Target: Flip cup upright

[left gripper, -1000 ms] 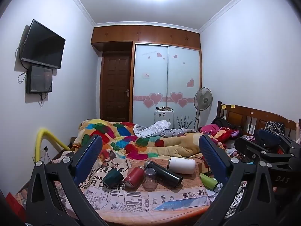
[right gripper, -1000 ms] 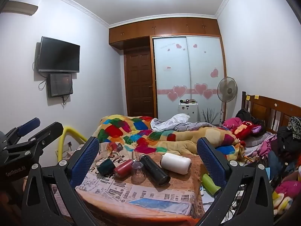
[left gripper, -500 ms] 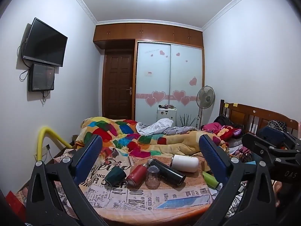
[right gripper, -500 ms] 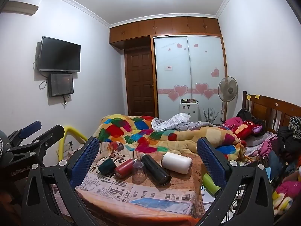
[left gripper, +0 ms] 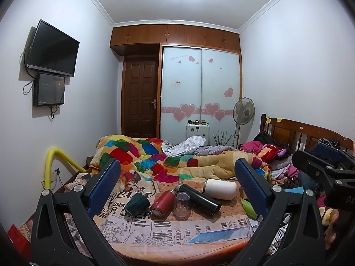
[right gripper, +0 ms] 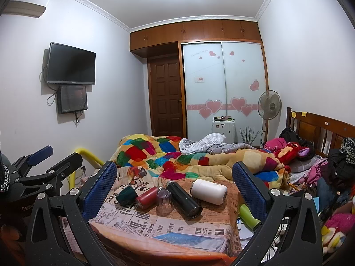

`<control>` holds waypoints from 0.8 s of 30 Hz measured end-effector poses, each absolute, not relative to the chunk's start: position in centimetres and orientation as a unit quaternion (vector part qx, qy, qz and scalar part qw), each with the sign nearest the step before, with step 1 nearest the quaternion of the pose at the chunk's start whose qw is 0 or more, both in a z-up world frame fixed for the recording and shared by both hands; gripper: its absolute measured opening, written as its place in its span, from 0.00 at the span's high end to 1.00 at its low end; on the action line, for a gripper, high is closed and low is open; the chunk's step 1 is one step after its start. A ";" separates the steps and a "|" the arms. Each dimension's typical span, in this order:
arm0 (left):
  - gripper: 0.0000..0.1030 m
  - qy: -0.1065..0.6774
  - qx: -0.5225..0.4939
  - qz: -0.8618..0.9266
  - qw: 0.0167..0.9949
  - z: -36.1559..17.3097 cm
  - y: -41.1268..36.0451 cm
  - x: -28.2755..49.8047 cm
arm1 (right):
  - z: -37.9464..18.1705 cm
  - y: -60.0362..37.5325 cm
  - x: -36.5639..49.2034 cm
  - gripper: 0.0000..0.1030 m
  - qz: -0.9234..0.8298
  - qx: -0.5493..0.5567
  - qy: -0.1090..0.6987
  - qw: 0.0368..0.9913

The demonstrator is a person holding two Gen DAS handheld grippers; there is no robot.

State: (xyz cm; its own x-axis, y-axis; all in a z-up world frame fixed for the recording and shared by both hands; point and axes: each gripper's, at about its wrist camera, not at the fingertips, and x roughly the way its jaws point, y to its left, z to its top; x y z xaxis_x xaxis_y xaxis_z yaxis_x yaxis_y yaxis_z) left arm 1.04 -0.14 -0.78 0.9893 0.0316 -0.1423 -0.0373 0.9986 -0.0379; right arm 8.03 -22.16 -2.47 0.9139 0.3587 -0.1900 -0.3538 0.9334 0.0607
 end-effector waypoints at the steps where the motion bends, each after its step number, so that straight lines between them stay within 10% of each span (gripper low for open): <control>1: 0.00 0.071 -0.021 0.017 0.997 -0.8 -0.1 1.0 | -2.5 -22.2 8.0 0.00 0.182 0.013 0.099 0.978; 24: 0.00 0.067 -0.019 0.022 0.997 -0.6 -0.3 1.0 | -2.4 -22.1 8.0 0.00 0.182 0.012 0.100 0.978</control>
State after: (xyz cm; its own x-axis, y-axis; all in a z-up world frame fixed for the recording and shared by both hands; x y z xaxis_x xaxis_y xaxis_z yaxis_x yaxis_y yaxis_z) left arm 0.99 -0.31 -0.61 0.9901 0.0414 -0.1340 -0.0464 0.9983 -0.0346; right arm 8.03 -22.09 -2.40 0.9135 0.3592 -0.1912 -0.3543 0.9332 0.0606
